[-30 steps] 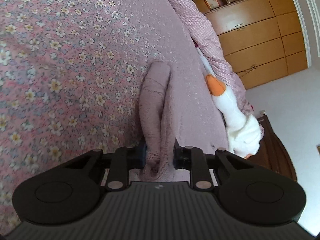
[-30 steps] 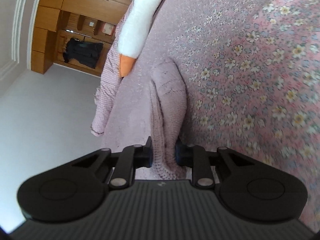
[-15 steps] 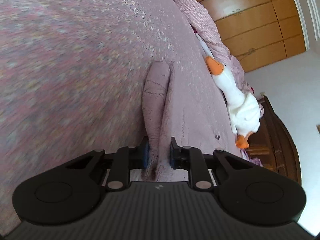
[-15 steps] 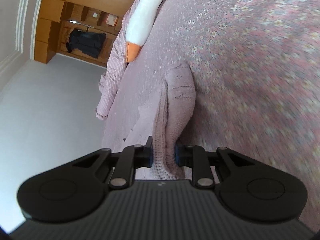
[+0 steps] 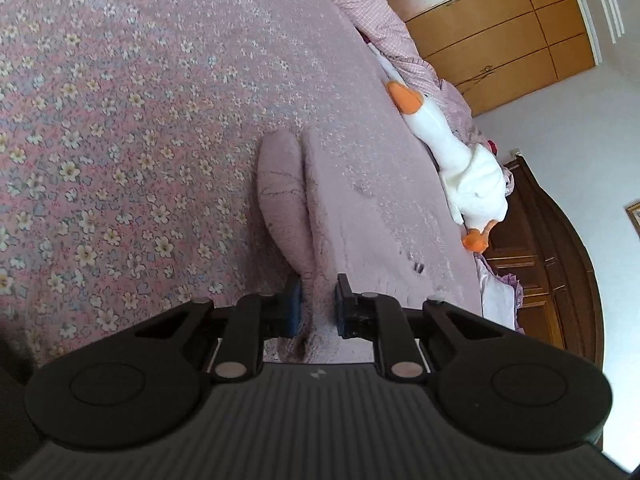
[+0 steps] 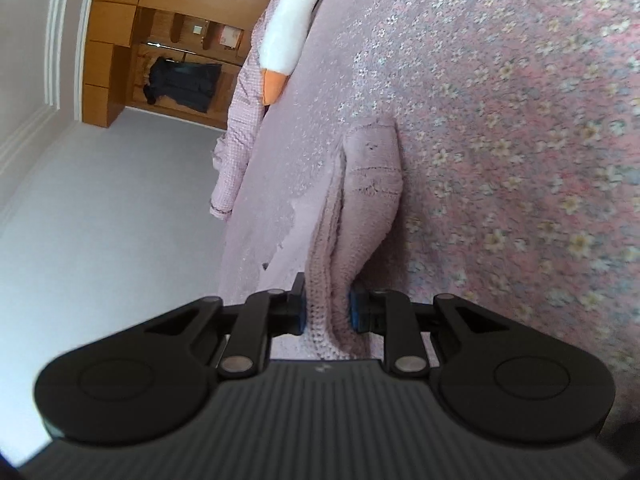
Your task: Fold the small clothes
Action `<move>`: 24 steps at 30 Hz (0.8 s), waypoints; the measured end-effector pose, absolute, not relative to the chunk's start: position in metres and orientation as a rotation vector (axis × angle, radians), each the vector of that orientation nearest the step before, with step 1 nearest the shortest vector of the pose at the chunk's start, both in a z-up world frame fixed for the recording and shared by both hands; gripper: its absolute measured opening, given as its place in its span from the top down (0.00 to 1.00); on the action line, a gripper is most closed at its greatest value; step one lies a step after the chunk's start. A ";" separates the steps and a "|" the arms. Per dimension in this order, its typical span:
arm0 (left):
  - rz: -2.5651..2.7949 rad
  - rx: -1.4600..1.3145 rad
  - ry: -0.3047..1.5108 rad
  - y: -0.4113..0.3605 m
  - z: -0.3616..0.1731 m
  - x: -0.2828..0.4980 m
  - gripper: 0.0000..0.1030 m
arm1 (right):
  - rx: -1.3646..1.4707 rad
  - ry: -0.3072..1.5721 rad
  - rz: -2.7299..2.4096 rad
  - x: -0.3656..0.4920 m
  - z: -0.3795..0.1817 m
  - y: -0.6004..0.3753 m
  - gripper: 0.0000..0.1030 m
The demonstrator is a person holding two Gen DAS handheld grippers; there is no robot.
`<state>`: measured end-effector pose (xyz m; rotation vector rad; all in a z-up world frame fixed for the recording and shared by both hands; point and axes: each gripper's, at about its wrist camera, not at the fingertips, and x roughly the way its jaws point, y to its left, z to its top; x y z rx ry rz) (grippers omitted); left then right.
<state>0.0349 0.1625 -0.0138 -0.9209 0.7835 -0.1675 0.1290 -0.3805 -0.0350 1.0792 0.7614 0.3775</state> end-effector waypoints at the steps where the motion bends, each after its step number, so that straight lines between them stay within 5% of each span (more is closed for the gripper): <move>1: -0.171 -0.900 0.798 0.164 -0.014 0.036 0.83 | 1.060 0.764 0.379 0.129 -0.035 -0.381 0.78; 9: -0.019 -0.768 0.748 0.178 0.005 0.026 0.82 | 1.000 0.836 0.334 0.135 -0.058 -0.375 0.74; 21: -0.150 -0.574 0.795 0.073 0.025 0.078 0.82 | 1.020 0.767 0.399 0.144 -0.048 -0.406 0.22; 24: -0.231 -0.565 0.823 0.022 0.018 0.099 0.82 | 0.944 0.808 0.438 0.165 -0.044 -0.408 0.21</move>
